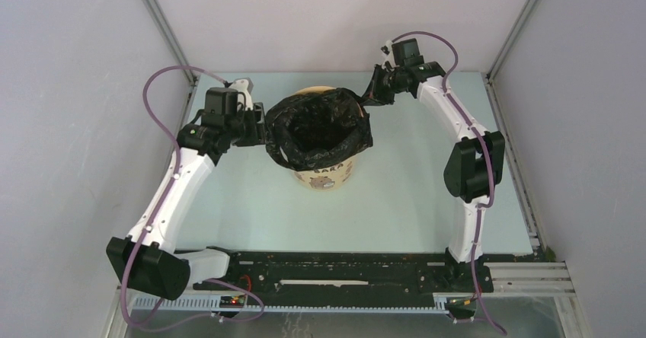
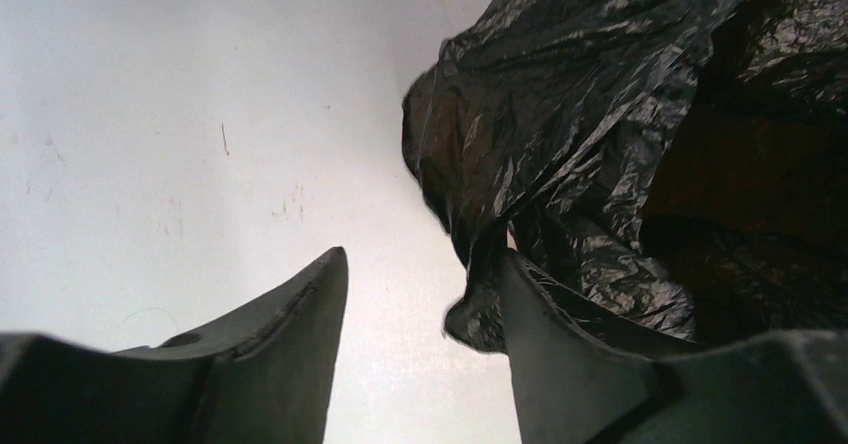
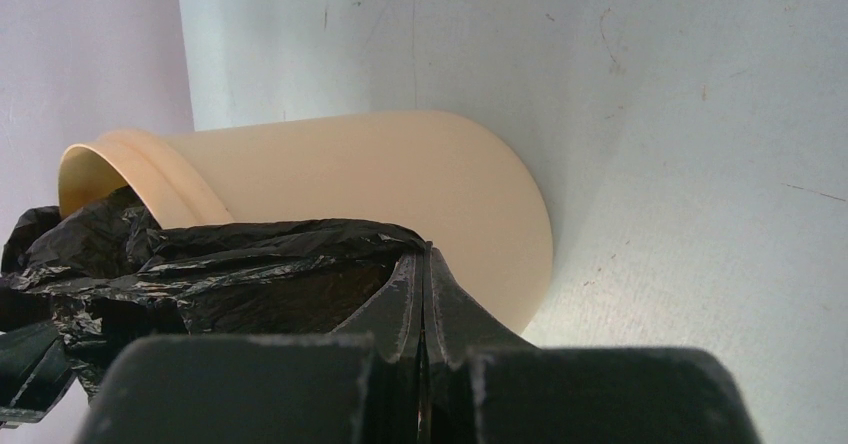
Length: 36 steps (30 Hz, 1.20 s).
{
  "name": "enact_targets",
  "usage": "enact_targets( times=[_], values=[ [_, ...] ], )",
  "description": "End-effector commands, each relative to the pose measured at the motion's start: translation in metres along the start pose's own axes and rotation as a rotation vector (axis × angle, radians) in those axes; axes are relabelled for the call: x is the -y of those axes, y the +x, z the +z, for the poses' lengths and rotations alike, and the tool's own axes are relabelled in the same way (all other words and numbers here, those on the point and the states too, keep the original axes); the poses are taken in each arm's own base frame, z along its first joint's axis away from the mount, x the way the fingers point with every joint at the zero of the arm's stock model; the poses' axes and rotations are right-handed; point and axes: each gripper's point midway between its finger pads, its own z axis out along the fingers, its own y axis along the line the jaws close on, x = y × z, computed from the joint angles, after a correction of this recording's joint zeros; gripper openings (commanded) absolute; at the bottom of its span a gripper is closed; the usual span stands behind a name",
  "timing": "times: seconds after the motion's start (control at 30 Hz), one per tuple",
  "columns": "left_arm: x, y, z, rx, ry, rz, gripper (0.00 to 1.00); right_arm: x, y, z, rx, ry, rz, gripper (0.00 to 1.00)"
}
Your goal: Put the trash bags into the trash bin
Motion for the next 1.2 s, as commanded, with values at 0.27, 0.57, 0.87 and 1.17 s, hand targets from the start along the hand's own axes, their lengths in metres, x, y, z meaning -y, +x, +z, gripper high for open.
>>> enact_targets(
  times=[0.27,0.57,0.87,1.17],
  values=[
    [0.029,-0.051,0.003,0.091,0.101,-0.024,0.57,-0.050,-0.017,-0.029,0.079,-0.095,-0.073,0.00],
    [0.017,-0.066,0.028,0.070,0.059,-0.094,0.32,-0.041,-0.026,-0.019,0.083,-0.071,-0.052,0.00],
    [0.011,-0.065,0.067,-0.007,0.143,-0.245,0.19,-0.023,-0.046,-0.003,0.088,-0.078,0.053,0.00],
    [0.006,-0.051,0.078,-0.069,0.171,-0.290,0.12,0.021,-0.038,0.019,0.017,-0.059,0.213,0.00]
  ],
)
